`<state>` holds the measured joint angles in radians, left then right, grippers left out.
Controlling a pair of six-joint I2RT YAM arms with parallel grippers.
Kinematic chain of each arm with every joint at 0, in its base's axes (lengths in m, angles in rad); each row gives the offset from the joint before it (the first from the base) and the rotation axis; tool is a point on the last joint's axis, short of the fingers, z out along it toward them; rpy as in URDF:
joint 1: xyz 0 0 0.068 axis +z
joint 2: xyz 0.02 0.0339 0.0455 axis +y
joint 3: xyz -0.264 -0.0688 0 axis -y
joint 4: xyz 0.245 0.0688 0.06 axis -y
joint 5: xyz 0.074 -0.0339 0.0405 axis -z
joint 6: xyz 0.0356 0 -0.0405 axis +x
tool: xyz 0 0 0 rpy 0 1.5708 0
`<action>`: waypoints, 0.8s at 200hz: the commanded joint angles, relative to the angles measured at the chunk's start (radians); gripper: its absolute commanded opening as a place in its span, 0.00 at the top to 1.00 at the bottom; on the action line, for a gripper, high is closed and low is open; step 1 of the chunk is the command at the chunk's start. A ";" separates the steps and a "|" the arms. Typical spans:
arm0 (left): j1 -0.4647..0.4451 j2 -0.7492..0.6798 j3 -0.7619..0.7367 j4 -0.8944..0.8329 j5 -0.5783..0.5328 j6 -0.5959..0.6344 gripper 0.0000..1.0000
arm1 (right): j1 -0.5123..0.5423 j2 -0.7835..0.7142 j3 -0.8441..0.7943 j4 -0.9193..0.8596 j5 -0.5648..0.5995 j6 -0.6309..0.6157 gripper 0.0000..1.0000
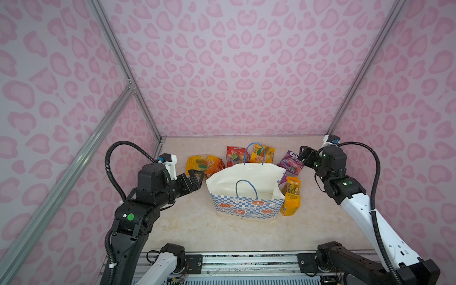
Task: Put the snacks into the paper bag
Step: 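Reach the left gripper to the bag rim while the right moves over snacks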
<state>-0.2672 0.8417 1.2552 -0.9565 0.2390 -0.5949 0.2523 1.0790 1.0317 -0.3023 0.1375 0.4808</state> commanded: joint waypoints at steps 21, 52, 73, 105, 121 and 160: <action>-0.146 0.094 0.025 -0.124 -0.047 0.058 0.03 | 0.046 -0.035 -0.003 -0.156 -0.035 -0.060 0.09; -0.265 0.180 0.049 -0.122 -0.180 0.038 0.02 | 0.059 -0.069 0.000 -0.175 -0.040 -0.076 0.01; -0.309 0.231 0.077 -0.143 -0.290 0.022 0.05 | 0.067 -0.068 0.008 -0.204 -0.049 -0.081 0.01; -0.364 0.309 0.132 -0.174 -0.391 0.002 0.26 | 0.071 -0.077 0.004 -0.228 -0.043 -0.082 0.01; -0.377 0.332 0.146 -0.181 -0.409 -0.011 0.38 | 0.071 -0.086 -0.002 -0.225 -0.040 -0.082 0.01; -0.389 0.370 0.164 -0.209 -0.457 -0.019 0.53 | 0.072 -0.082 -0.004 -0.227 -0.057 -0.079 0.01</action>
<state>-0.6559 1.1984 1.4067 -1.1267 -0.1581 -0.5964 0.3225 0.9936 1.0340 -0.5198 0.0975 0.4072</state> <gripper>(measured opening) 0.510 0.988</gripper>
